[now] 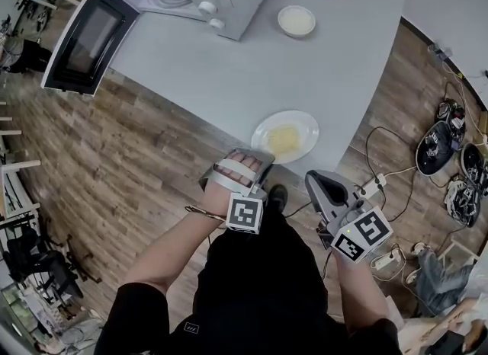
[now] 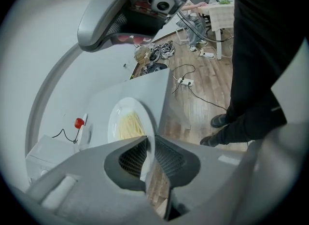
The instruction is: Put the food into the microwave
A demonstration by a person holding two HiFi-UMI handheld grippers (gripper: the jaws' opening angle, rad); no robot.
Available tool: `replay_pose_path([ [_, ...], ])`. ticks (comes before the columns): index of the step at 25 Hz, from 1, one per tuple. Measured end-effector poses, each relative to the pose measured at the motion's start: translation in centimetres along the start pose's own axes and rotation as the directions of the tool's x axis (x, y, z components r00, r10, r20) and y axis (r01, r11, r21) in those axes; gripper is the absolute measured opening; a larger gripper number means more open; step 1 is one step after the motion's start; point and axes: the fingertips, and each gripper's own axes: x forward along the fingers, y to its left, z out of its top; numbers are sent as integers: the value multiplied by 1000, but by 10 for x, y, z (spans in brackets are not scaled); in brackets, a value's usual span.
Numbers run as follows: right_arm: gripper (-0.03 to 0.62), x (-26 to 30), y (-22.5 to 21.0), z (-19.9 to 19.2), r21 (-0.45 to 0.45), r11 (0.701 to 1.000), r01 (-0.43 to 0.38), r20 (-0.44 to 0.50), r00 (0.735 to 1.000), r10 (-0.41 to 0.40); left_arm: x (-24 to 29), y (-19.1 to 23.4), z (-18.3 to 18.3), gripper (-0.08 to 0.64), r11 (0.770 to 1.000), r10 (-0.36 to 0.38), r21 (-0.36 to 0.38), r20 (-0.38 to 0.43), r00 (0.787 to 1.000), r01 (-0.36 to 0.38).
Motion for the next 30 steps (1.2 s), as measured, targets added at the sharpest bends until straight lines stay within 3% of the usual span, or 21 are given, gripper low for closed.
replay_pose_path([
  [2,14,-6,5,-1,-4,1000,-4,3,1000,4,-1,-5,-2,40,1000,-17,8,-25,1000,18],
  [5,14,-13,12,0,-11,1000,-7,6,1000,7,5,-4,-6,122,999,1,35,-63,998,1],
  [7,14,-16,14,1,-16,1000,-8,7,1000,8,8,-4,-7,137,999,14,51,-66,998,-11],
  [9,14,-18,15,1,-17,1000,-5,6,1000,6,9,3,-9,130,995,56,85,-73,996,-50],
  [12,14,-21,14,-1,-12,1000,-1,-2,1000,1,9,2,-6,73,995,73,78,-52,996,-69],
  [18,14,-18,14,4,-6,1000,-15,0,1000,15,-7,-9,-6,40,997,23,77,-44,999,-20],
  [22,14,-14,15,10,-12,1000,-28,4,1000,28,-18,23,-13,23,973,171,168,-71,983,-157],
  [26,14,-12,18,18,-20,999,-39,10,999,39,-24,43,-17,21,946,256,229,-90,963,-230],
  [30,14,-11,16,27,-31,999,-45,12,999,45,-36,63,-15,21,922,327,245,-81,942,-299],
])
